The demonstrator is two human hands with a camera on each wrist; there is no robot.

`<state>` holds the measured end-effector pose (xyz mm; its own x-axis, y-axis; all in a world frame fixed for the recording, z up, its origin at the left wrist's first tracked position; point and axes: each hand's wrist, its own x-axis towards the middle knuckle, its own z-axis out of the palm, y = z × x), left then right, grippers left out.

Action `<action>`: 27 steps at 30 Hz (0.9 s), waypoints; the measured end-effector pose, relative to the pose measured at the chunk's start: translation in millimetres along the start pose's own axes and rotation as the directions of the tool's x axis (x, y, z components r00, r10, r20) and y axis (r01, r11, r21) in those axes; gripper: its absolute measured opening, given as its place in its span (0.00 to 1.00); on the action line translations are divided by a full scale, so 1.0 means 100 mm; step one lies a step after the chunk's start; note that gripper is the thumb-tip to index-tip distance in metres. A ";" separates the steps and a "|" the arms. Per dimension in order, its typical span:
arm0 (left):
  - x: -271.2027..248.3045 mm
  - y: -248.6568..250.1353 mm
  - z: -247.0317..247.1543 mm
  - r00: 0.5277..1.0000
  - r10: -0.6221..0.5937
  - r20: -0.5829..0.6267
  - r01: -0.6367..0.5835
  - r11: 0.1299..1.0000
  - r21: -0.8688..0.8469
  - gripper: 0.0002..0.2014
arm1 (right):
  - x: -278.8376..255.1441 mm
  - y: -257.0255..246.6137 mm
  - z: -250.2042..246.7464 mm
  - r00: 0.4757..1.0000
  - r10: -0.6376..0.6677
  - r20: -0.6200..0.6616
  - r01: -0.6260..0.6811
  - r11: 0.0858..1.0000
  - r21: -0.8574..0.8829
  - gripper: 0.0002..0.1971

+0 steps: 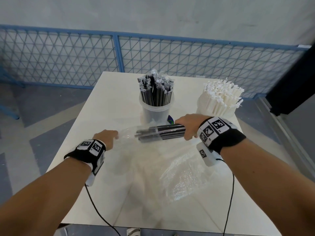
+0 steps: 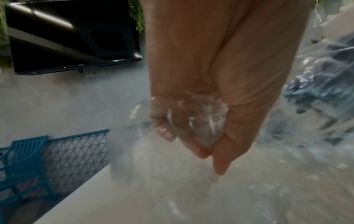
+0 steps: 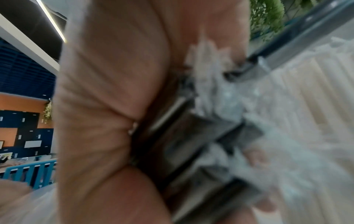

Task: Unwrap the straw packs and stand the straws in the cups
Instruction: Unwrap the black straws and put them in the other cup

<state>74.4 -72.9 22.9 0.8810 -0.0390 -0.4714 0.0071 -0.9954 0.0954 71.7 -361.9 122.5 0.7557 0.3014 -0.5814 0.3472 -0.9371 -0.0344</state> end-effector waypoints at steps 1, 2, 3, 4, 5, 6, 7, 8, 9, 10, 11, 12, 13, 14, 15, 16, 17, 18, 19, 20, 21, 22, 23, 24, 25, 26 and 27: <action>-0.01 -0.02 0.01 0.998 -0.050 0.029 0.048 0.997 0.055 0.23 | 0.00 0.02 -0.03 0.999 0.045 -0.001 -0.045 0.998 -0.046 0.10; -0.01 -0.04 0.02 0.995 -0.088 0.045 0.083 0.991 0.100 0.22 | -0.01 0.03 -0.06 0.996 0.087 -0.009 -0.088 0.992 -0.086 0.09; -0.01 -0.04 0.04 0.991 -0.119 0.055 0.111 0.985 0.134 0.22 | -0.02 0.04 -0.09 0.992 0.122 -0.015 -0.122 0.986 -0.110 0.09; -0.01 -0.04 0.06 0.988 -0.147 0.057 0.137 0.979 0.151 0.22 | -0.03 0.04 -0.13 0.989 0.145 -0.025 -0.147 0.982 -0.120 0.08; 0.00 -0.04 0.09 0.985 -0.166 0.050 0.157 0.975 0.156 0.22 | -0.05 0.04 -0.17 0.985 0.166 -0.049 -0.171 0.977 -0.126 0.08; 0.00 -0.04 0.11 0.983 -0.179 0.031 0.173 0.973 0.155 0.21 | -0.07 0.05 -0.20 0.980 0.181 -0.086 -0.191 0.972 -0.133 0.08; 0.00 -0.02 0.12 0.982 -0.187 0.010 0.184 0.971 0.155 0.21 | -0.10 0.05 -0.23 0.973 0.193 -0.123 -0.209 0.969 -0.135 0.07; 0.00 -0.01 0.13 0.982 -0.186 -0.012 0.186 0.970 0.155 0.21 | -0.13 0.06 -0.27 0.968 0.198 -0.153 -0.218 0.968 -0.127 0.07; 0.00 0.01 0.13 0.982 -0.188 -0.028 0.190 0.970 0.153 0.21 | -0.17 0.07 -0.31 0.965 0.198 -0.169 -0.217 0.971 -0.103 0.07; 0.00 0.03 0.11 0.981 -0.189 -0.036 0.193 0.969 0.155 0.21 | -0.22 0.07 -0.35 0.967 0.193 -0.168 -0.206 0.976 -0.066 0.08; 0.00 0.05 0.09 0.982 -0.185 -0.031 0.188 0.968 0.164 0.22 | -0.27 0.08 -0.40 0.971 0.181 -0.156 -0.186 0.982 -0.017 0.09; -0.01 0.06 0.07 0.985 -0.175 -0.013 0.174 0.970 0.171 0.23 | -0.33 0.07 -0.46 0.977 0.158 -0.146 -0.154 0.987 0.041 0.10; -0.01 0.06 0.06 0.987 -0.159 0.013 0.155 0.974 0.166 0.24 | -0.39 0.05 -0.52 0.982 0.130 -0.138 -0.117 0.988 0.102 0.10; 0.00 0.07 0.05 0.990 -0.137 0.033 0.131 0.981 0.145 0.26 | -0.42 0.03 -0.56 0.986 0.102 -0.135 -0.080 0.984 0.159 0.10; 0.01 0.08 0.05 0.994 -0.103 0.039 0.098 0.989 0.109 0.28 | -0.44 0.01 -0.58 0.988 0.072 -0.136 -0.043 0.978 0.204 0.11; 0.01 0.09 0.04 0.998 -0.061 0.027 0.059 0.996 0.071 0.29 | -0.43 -0.02 -0.58 0.989 0.044 -0.138 -0.010 0.971 0.239 0.11; 0.01 0.11 0.02 1.000 -0.014 0.007 0.014 0.999 0.042 0.33 | -0.41 -0.05 -0.57 0.990 0.021 -0.141 0.016 0.966 0.260 0.11; 0.01 0.14 0.00 0.999 0.032 -0.018 -0.031 0.999 0.037 0.39 | -0.37 -0.07 -0.54 0.989 0.006 -0.150 0.034 0.964 0.265 0.12; -0.01 0.17 -0.03 0.996 0.068 -0.053 -0.066 0.997 0.046 0.47 | -0.31 -0.09 -0.51 0.986 0.001 -0.166 0.043 0.966 0.256 0.12; -0.05 0.21 -0.08 0.991 0.090 -0.096 -0.085 0.995 0.058 0.53 | -0.26 -0.10 -0.48 0.983 0.001 -0.185 0.043 0.971 0.235 0.12; -0.09 0.25 -0.13 0.981 0.107 -0.165 -0.099 0.994 0.056 0.54 | -0.22 -0.11 -0.45 0.980 0.003 -0.198 0.039 0.977 0.210 0.13; -0.15 0.28 -0.18 0.956 0.125 -0.265 -0.124 0.992 0.022 0.51 | -0.19 -0.13 -0.42 0.980 0.004 -0.201 0.035 0.982 0.187 0.14; -0.20 0.31 -0.23 0.910 0.140 -0.391 -0.166 0.986 -0.033 0.45 | -0.16 -0.13 -0.39 0.980 0.004 -0.198 0.030 0.985 0.168 0.14; -0.27 0.33 -0.28 0.835 0.153 -0.529 -0.232 0.969 -0.085 0.38 | -0.13 -0.15 -0.36 0.982 0.008 -0.190 0.020 0.989 0.145 0.14; -0.33 0.36 -0.32 0.743 0.166 -0.648 -0.306 0.946 -0.108 0.34 | -0.11 -0.17 -0.34 0.982 0.007 -0.186 0.014 0.994 0.110 0.14; -0.38 0.40 -0.37 0.670 0.187 -0.718 -0.365 0.926 -0.100 0.33 | -0.08 -0.20 -0.32 0.983 -0.006 -0.184 0.018 0.998 0.064 0.13; -0.43 0.45 -0.42 0.652 0.226 -0.724 -0.398 0.914 -0.074 0.32 | -0.05 -0.25 -0.30 0.983 -0.035 -0.182 0.038 0.999 0.015 0.13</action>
<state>56.9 -112.7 84.2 0.9183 -0.1867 0.3490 -0.3096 -0.8882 0.3395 76.0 -335.1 151.2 0.8315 0.3607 -0.4226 0.3674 -0.9275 -0.0687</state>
